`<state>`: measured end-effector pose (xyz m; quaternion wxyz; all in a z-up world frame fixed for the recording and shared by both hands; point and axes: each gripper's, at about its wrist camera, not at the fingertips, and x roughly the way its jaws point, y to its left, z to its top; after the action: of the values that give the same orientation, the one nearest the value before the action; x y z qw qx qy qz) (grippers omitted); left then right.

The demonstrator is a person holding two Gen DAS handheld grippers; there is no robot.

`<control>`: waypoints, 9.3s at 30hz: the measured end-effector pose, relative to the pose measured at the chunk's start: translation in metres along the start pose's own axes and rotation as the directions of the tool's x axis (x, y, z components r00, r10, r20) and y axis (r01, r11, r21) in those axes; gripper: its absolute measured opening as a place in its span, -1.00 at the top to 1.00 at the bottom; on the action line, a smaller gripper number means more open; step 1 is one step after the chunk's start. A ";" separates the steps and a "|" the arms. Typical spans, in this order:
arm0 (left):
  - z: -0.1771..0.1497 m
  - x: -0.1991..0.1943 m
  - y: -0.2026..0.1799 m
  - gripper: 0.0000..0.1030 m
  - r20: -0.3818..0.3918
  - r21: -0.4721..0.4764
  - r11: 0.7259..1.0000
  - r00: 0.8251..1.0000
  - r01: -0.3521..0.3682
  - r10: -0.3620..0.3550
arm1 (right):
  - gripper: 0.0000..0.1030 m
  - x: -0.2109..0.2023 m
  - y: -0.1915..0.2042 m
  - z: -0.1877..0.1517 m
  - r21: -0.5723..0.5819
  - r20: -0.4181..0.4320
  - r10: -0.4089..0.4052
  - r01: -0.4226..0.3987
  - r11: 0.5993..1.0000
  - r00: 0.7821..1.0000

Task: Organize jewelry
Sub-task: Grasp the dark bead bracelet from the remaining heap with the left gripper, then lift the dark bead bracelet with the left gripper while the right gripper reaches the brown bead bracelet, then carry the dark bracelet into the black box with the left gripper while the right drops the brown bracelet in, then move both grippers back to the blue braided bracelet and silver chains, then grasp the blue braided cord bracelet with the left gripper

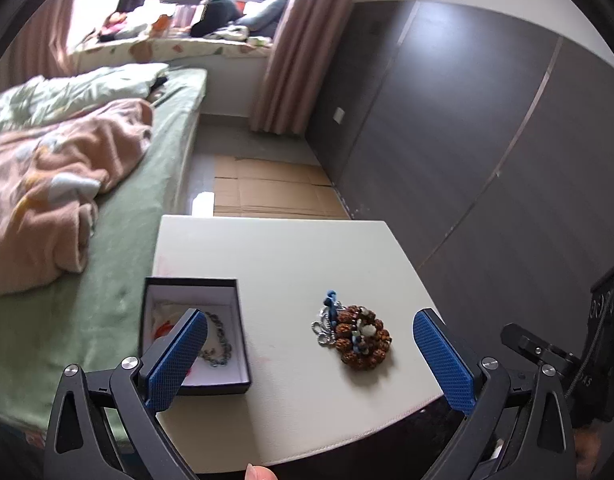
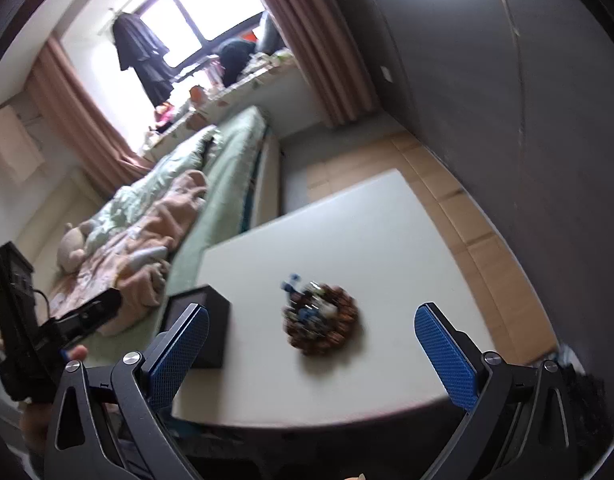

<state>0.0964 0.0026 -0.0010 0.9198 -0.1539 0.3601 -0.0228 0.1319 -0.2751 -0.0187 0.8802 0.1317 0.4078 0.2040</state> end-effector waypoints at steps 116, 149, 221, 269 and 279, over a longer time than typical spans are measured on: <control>-0.001 0.059 0.012 0.84 -0.098 0.046 0.989 0.986 0.143 -0.138 | 0.51 0.153 0.021 -0.029 -0.236 -0.306 -0.329 0.264 0.935 0.894; 0.004 0.042 0.089 0.83 -0.083 -0.090 0.996 0.996 0.003 -0.011 | 0.53 0.065 0.078 -0.009 -0.213 -0.004 0.028 -0.028 0.977 1.000; 0.017 0.057 0.042 -0.44 -0.091 -0.139 0.988 0.993 0.062 -0.075 | -0.24 0.060 0.017 0.015 -0.012 -0.094 0.018 -0.019 1.000 0.995; -0.036 0.130 -0.058 0.76 -0.248 0.170 0.985 0.969 0.039 0.005 | -0.99 0.078 -0.067 -0.009 0.135 -0.161 -0.231 0.253 0.958 0.960; -0.010 0.101 -0.025 0.76 -0.164 0.082 0.996 0.986 0.035 -0.021 | -0.99 0.085 -0.047 -0.010 0.000 -0.154 -0.152 0.154 0.988 0.976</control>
<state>0.1660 -0.0391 -0.0667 0.8926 -0.1177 0.4305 -0.0633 0.1850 -0.2762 -0.1000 0.8585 0.0891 0.4845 0.1426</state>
